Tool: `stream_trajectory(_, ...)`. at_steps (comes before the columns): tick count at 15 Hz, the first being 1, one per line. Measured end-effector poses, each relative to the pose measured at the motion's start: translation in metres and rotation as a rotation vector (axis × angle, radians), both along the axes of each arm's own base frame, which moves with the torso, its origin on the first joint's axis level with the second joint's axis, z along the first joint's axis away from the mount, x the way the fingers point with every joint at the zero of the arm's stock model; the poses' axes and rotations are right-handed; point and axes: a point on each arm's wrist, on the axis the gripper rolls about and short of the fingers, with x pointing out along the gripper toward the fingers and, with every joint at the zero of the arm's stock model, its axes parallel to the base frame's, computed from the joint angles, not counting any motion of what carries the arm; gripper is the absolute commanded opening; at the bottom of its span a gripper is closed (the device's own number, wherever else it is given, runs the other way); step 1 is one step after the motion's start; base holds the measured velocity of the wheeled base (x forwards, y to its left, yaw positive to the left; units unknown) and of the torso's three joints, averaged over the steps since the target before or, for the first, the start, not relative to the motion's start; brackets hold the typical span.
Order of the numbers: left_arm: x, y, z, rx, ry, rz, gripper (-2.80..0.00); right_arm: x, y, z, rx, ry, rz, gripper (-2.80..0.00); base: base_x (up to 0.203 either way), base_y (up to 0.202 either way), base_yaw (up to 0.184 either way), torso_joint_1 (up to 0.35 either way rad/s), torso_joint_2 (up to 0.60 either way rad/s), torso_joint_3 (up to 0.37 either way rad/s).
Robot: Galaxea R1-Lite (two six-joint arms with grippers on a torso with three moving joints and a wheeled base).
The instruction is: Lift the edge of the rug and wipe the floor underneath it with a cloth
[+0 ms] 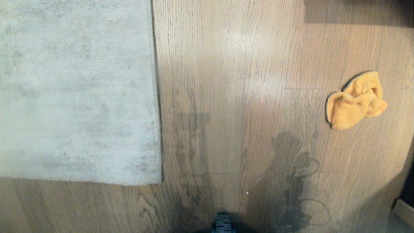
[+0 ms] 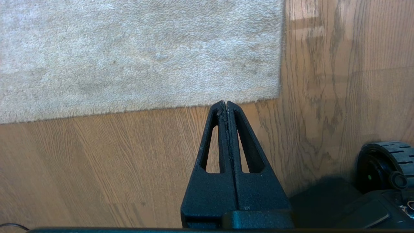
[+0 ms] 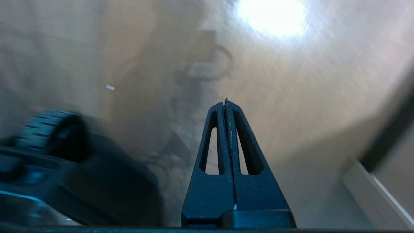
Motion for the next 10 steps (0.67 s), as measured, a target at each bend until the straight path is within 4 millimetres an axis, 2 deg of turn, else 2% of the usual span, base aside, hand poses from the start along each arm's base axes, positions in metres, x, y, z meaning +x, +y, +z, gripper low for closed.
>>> stream_trajectory(10,0.0000,0.0000,-0.0001,0.000,0.000,0.000,-2.80,-0.0034,-0.0012,-0.0073,0.068,-0.042,-0.052,-2.80,0.000,0.000,0.000,0.000,0.00,0.000)
